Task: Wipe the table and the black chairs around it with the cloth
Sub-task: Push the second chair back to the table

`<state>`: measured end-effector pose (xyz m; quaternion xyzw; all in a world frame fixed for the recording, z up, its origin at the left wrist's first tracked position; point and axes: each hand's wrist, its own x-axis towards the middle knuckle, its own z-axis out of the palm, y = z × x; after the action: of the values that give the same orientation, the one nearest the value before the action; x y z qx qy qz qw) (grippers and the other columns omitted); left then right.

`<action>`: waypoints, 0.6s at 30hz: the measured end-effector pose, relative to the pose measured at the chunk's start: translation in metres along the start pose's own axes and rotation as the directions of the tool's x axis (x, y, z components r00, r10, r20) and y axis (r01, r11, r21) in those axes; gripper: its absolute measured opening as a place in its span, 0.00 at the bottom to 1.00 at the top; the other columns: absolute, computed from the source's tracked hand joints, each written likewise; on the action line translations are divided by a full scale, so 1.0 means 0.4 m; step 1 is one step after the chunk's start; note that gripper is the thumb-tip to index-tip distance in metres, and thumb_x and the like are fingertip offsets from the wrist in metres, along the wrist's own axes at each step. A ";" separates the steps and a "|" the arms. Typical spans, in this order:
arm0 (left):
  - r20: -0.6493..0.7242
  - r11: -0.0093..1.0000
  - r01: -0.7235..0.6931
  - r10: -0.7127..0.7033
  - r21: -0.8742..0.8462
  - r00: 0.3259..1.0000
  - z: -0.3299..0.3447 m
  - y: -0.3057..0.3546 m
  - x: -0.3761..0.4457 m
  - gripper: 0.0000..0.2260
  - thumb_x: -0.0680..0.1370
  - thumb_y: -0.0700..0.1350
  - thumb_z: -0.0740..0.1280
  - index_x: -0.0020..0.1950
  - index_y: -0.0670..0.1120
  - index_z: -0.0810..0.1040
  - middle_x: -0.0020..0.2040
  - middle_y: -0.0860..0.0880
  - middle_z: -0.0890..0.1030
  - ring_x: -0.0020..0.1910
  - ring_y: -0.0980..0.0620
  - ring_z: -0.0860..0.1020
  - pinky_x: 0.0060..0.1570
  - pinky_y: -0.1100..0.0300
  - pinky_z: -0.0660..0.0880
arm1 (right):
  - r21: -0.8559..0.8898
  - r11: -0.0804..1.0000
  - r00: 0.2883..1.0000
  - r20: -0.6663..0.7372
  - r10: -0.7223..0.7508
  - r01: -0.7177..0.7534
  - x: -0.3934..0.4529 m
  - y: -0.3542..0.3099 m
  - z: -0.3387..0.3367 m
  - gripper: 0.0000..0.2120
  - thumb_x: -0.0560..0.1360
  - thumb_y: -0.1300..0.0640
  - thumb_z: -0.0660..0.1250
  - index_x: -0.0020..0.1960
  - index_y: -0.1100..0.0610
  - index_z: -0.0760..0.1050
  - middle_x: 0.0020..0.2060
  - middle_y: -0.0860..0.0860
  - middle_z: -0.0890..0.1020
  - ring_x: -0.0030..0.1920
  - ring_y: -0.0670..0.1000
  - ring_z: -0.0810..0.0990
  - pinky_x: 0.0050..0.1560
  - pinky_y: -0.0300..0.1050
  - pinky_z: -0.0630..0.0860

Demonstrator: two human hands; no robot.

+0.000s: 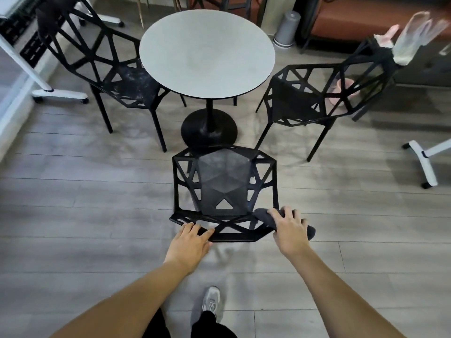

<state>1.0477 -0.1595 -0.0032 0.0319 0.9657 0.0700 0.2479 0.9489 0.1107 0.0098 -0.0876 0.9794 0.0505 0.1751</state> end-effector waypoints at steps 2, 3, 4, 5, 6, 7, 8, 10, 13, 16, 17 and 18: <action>-0.042 1.000 -0.014 0.014 -0.008 0.999 -0.020 -0.003 -0.011 0.20 0.84 0.54 0.50 0.74 0.54 0.69 0.68 0.46 0.74 0.72 0.41 0.69 0.73 0.47 0.64 | 0.114 0.993 1.000 -0.007 0.010 -0.009 -0.004 0.008 -0.014 0.29 0.74 0.59 0.69 0.70 0.40 0.67 0.63 0.49 0.69 0.62 0.55 0.69 0.60 0.53 0.70; -0.074 1.000 -0.022 0.020 -0.016 0.997 -0.034 -0.005 -0.015 0.21 0.82 0.54 0.51 0.69 0.53 0.74 0.63 0.47 0.77 0.67 0.42 0.74 0.69 0.46 0.69 | 0.159 0.987 1.000 -0.021 0.018 -0.014 -0.007 0.009 -0.025 0.28 0.75 0.58 0.69 0.71 0.40 0.67 0.63 0.49 0.69 0.62 0.55 0.69 0.60 0.53 0.70; -0.112 0.999 -0.036 0.034 -0.018 0.993 -0.051 -0.008 -0.020 0.21 0.80 0.54 0.51 0.65 0.53 0.78 0.60 0.48 0.79 0.63 0.43 0.78 0.64 0.46 0.73 | 0.201 0.979 0.999 -0.042 0.026 -0.017 -0.010 0.007 -0.035 0.28 0.75 0.57 0.70 0.71 0.40 0.68 0.62 0.49 0.70 0.62 0.56 0.70 0.60 0.54 0.71; -0.166 0.999 -0.048 0.045 -0.017 0.985 -0.071 -0.012 -0.026 0.20 0.79 0.54 0.52 0.62 0.53 0.79 0.58 0.49 0.80 0.60 0.44 0.79 0.61 0.47 0.76 | 0.253 0.967 0.997 -0.070 0.037 -0.018 -0.016 0.002 -0.046 0.28 0.75 0.57 0.70 0.71 0.41 0.69 0.62 0.49 0.71 0.61 0.56 0.71 0.61 0.55 0.72; -0.214 0.998 -0.057 0.051 -0.019 0.976 -0.095 -0.015 -0.034 0.20 0.79 0.54 0.52 0.62 0.52 0.79 0.57 0.49 0.80 0.58 0.45 0.79 0.59 0.48 0.77 | 0.310 0.950 0.994 -0.103 0.048 -0.014 -0.020 -0.007 -0.060 0.28 0.74 0.56 0.71 0.71 0.42 0.69 0.61 0.50 0.72 0.61 0.56 0.71 0.61 0.56 0.73; -0.265 0.998 -0.064 0.055 -0.026 0.963 -0.120 -0.019 -0.044 0.20 0.79 0.54 0.53 0.63 0.52 0.78 0.58 0.50 0.79 0.59 0.45 0.78 0.59 0.48 0.76 | 0.364 0.931 0.989 -0.137 0.057 -0.003 -0.023 -0.020 -0.075 0.28 0.73 0.56 0.72 0.71 0.42 0.69 0.60 0.49 0.72 0.60 0.56 0.71 0.61 0.57 0.74; -0.317 0.997 -0.071 0.057 -0.034 0.947 -0.142 -0.026 -0.054 0.20 0.79 0.53 0.53 0.65 0.52 0.77 0.59 0.50 0.78 0.60 0.45 0.76 0.61 0.48 0.75 | 0.405 0.914 0.983 -0.170 0.063 0.012 -0.025 -0.037 -0.091 0.29 0.73 0.56 0.72 0.71 0.41 0.69 0.60 0.49 0.72 0.60 0.55 0.71 0.61 0.57 0.74; -0.402 0.997 -0.074 0.060 -0.019 0.913 -0.181 -0.047 -0.078 0.18 0.80 0.53 0.55 0.67 0.53 0.75 0.62 0.50 0.76 0.64 0.46 0.74 0.65 0.46 0.72 | 0.452 0.891 0.971 -0.231 0.060 0.052 -0.029 -0.076 -0.126 0.29 0.72 0.56 0.72 0.70 0.40 0.69 0.59 0.47 0.71 0.59 0.54 0.70 0.60 0.56 0.75; -0.490 0.998 -0.057 0.042 -0.015 0.870 -0.238 -0.093 -0.122 0.16 0.81 0.52 0.59 0.67 0.54 0.73 0.64 0.50 0.75 0.67 0.46 0.72 0.69 0.44 0.68 | 0.495 0.862 0.957 -0.287 0.045 0.108 -0.027 -0.156 -0.189 0.29 0.72 0.55 0.71 0.70 0.40 0.69 0.59 0.47 0.71 0.58 0.52 0.70 0.61 0.53 0.73; -0.548 1.000 -0.014 0.000 -0.022 0.837 -0.295 -0.170 -0.178 0.16 0.80 0.53 0.63 0.67 0.55 0.72 0.65 0.50 0.76 0.68 0.45 0.71 0.70 0.41 0.66 | 0.484 0.854 0.928 -0.373 0.003 0.191 -0.034 -0.259 -0.254 0.29 0.73 0.55 0.72 0.71 0.41 0.69 0.60 0.48 0.71 0.59 0.53 0.71 0.63 0.52 0.73; -0.560 1.000 0.005 -0.018 -0.026 0.828 -0.309 -0.192 -0.189 0.16 0.79 0.53 0.64 0.67 0.56 0.72 0.66 0.49 0.76 0.69 0.44 0.71 0.70 0.40 0.66 | 0.490 0.847 0.922 -0.386 0.001 0.204 -0.035 -0.284 -0.271 0.29 0.73 0.55 0.72 0.71 0.41 0.68 0.60 0.48 0.70 0.60 0.53 0.71 0.63 0.52 0.73; -0.570 0.999 0.020 -0.036 -0.034 0.821 -0.321 -0.208 -0.197 0.17 0.78 0.54 0.65 0.66 0.56 0.73 0.66 0.49 0.76 0.69 0.44 0.72 0.70 0.39 0.66 | 0.496 0.844 0.921 -0.389 0.007 0.203 -0.036 -0.304 -0.285 0.29 0.73 0.55 0.72 0.71 0.40 0.68 0.60 0.47 0.70 0.60 0.52 0.70 0.62 0.52 0.74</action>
<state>1.0522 -0.2646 0.1330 -0.0080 0.9950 0.0856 -0.0510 0.9470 -0.0208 0.1129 -0.0950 0.9643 -0.2470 0.0037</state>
